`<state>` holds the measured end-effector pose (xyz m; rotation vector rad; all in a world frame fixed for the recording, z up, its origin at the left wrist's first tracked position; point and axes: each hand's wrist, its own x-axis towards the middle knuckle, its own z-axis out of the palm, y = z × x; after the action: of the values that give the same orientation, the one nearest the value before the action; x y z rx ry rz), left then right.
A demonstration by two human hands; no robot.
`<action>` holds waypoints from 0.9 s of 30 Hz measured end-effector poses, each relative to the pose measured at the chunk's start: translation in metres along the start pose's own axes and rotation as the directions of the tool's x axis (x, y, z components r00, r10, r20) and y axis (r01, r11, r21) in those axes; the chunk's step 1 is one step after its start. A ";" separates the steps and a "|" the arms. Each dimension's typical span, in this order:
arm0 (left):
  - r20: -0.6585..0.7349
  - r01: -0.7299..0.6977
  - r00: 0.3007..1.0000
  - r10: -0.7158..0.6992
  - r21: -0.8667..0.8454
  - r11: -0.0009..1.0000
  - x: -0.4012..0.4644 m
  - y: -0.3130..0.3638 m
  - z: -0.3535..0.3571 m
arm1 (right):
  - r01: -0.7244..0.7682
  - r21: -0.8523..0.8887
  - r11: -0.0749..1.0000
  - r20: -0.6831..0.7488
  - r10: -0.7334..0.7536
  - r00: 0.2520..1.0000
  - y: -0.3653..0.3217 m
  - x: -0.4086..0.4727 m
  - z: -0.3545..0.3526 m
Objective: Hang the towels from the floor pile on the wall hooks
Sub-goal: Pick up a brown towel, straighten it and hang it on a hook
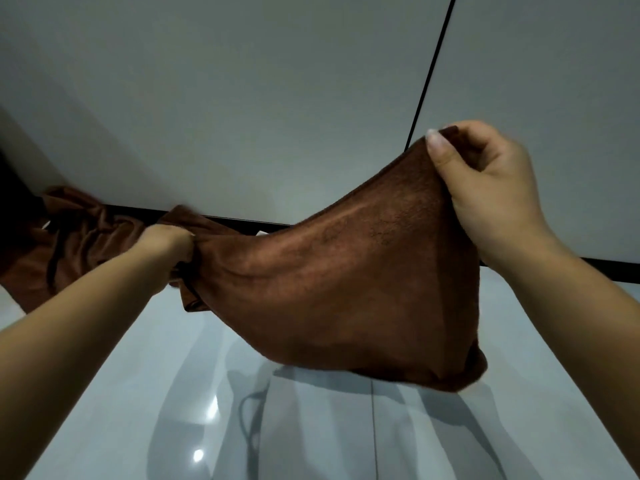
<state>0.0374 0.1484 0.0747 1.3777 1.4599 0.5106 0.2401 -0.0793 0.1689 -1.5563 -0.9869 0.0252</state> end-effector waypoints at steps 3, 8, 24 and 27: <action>0.144 -0.197 0.975 0.169 0.203 0.959 -0.017 0.003 0.014 | 0.075 0.020 0.997 0.093 -0.077 0.993 -0.003 -0.003 0.008; 0.419 -0.292 0.867 0.268 -0.009 0.956 -0.058 0.036 0.036 | 0.111 0.046 0.993 0.226 -0.119 0.967 -0.009 -0.009 0.017; 0.600 -0.470 0.550 0.581 -0.353 0.809 -0.114 0.083 0.059 | 0.003 0.136 0.991 0.282 -0.042 0.959 -0.011 -0.012 0.016; 0.597 -0.495 0.552 0.582 -0.328 0.805 -0.118 0.084 0.059 | -0.007 0.139 0.990 0.284 -0.033 0.958 -0.010 -0.012 0.016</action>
<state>0.1077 0.0429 0.1673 1.6767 0.3665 0.3949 0.2182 -0.0745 0.1668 -1.4421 -1.1957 0.3116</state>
